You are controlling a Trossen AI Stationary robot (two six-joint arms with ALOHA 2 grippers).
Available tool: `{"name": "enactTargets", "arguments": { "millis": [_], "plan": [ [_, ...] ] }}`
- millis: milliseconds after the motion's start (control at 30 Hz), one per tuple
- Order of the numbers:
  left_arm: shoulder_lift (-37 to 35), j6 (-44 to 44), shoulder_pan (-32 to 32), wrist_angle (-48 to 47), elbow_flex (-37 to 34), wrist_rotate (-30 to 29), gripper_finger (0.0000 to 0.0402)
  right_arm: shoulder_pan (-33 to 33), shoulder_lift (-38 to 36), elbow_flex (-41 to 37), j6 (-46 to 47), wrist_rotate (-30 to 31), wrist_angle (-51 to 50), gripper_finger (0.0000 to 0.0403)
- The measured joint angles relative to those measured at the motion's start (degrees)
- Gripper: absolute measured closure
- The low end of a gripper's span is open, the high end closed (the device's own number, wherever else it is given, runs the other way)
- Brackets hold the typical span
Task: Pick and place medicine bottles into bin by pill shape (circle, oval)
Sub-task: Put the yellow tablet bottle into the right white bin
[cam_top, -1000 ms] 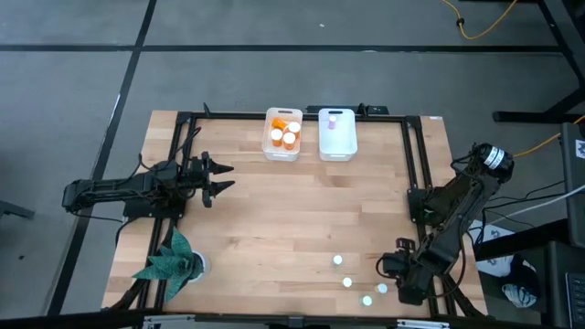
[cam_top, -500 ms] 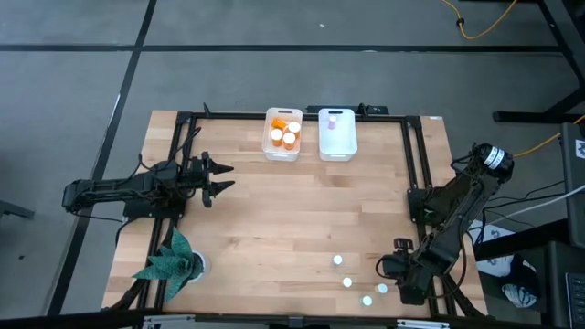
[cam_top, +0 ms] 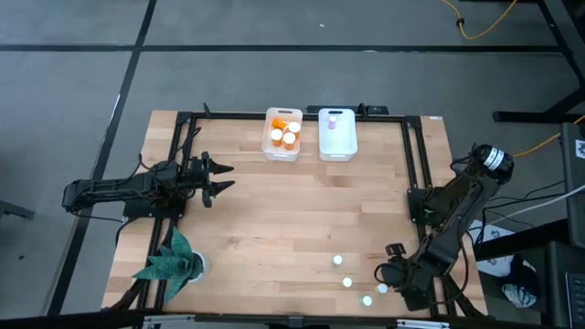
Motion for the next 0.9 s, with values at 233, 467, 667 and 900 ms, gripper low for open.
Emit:
{"name": "enactTargets", "arguments": {
  "millis": [233, 467, 667, 900],
  "plan": [
    [0.00, -0.01, 0.00, 0.00, -0.02, 0.00, 0.0165, 0.00, 4.44, 0.00, -3.54, -0.04, 0.37, 0.0194],
    [0.00, -0.01, -0.02, 0.00, -0.01, 0.01, 0.0165, 0.02, 4.94, 0.00, -10.15, 0.02, 4.73, 0.0194],
    [0.00, 0.00, -0.01, -0.02, 0.00, 0.00, 0.0165, 0.00, 4.94, 0.00, -12.12, 3.15, 5.46, 0.0194],
    [0.00, -0.01, -0.02, 0.00, 0.00, 0.00, 0.0165, -0.04, 4.94, 0.00, -13.39, 4.15, 6.95, 0.0194]
  ]
}}
